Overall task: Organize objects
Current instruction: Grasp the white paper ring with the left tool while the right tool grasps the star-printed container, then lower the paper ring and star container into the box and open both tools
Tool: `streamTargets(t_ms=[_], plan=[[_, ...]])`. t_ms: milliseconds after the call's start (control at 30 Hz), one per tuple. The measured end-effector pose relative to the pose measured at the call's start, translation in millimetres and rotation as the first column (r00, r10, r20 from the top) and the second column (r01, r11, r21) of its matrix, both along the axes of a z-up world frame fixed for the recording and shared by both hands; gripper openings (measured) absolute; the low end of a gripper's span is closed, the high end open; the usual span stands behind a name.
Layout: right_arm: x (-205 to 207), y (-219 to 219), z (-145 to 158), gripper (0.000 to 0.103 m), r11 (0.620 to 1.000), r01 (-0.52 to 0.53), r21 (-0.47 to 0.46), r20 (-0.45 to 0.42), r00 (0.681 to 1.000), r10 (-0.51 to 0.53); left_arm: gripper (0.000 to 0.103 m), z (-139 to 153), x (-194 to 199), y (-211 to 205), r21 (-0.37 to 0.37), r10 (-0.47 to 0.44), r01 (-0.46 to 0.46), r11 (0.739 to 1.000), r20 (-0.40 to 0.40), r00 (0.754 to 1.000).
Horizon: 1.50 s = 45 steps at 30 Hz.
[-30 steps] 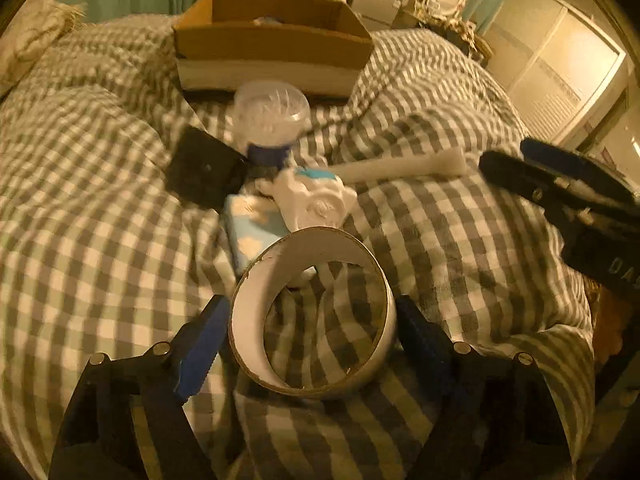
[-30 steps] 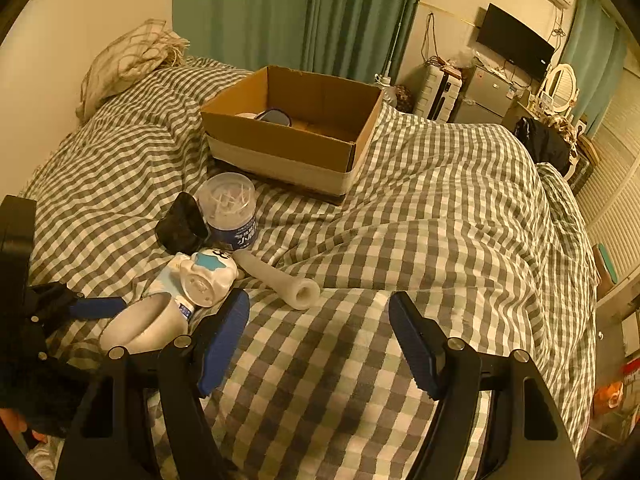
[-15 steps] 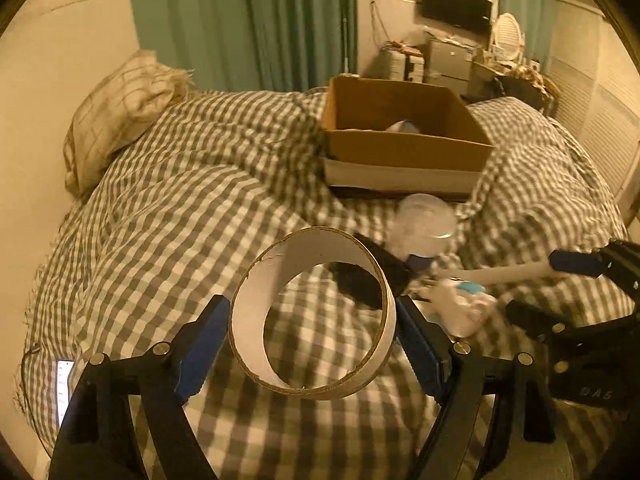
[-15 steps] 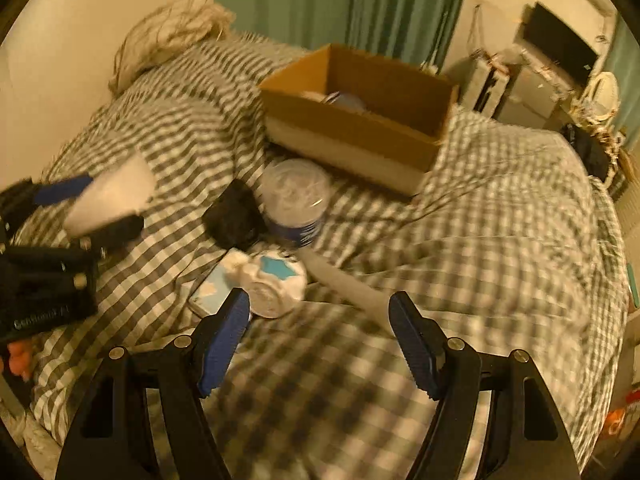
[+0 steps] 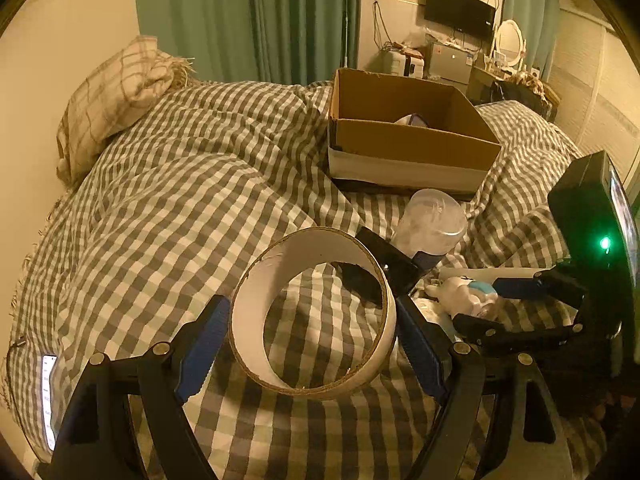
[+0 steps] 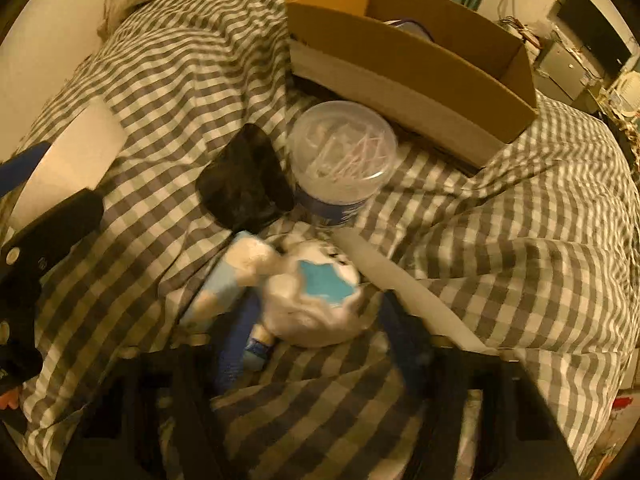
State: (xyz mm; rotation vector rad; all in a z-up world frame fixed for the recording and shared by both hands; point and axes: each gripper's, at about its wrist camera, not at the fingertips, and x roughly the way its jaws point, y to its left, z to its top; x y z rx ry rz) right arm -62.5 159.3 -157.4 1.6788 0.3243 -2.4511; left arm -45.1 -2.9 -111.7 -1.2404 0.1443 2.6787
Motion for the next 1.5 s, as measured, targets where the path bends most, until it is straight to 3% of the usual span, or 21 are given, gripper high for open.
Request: streamTargets(t_ms=[233,400,467,533,767,1000,1200,1500], plan=[[11.1,3.6,20.2,0.050,1.000,0.015,-0.003,-0.078,0.997,-0.016,0.084,8.5,2.6,-5.1,-0.004,0.009,-0.009,1.000,-0.016,1.000],[24.0,7.8,58.0,0.050,1.000,-0.007,-0.020,-0.173,0.985,0.003,0.084,33.7,-1.9,-0.9,-0.012,-0.012,0.011,1.000,-0.047,0.999],[26.2,8.5,78.3,0.043,0.999,-0.026,-0.040,-0.211,0.977,0.017,0.084,47.2,-6.0,3.0,-0.011,-0.018,0.017,1.000,-0.071,0.997],[24.8,9.7,99.1,0.043,0.998,-0.040,-0.046,-0.250,0.968,0.027,0.084,63.1,-13.1,7.0,-0.006,-0.022,0.022,1.000,-0.099,0.995],[-0.2,18.7,163.1,0.043,0.997,-0.058,-0.045,-0.372,0.928,0.037,0.084,105.5,-56.0,31.2,-0.008,-0.050,0.049,0.999,-0.168,0.985],[-55.9,44.7,208.0,0.043,0.998,-0.022,-0.054,-0.446,0.895,-0.004,0.084,120.1,-124.3,59.6,0.008,-0.062,0.064,0.998,-0.174,0.983],[-120.7,70.0,206.7,0.043,0.998,0.015,-0.068,-0.447,0.894,-0.044,0.084,102.6,-182.7,87.1,0.019,-0.065,0.069,0.997,-0.153,0.986],[-190.7,100.1,138.1,0.043,0.995,0.068,-0.069,-0.371,0.924,-0.089,0.085,54.9,-221.9,107.7,-0.020,-0.067,0.065,0.998,-0.110,0.992]])
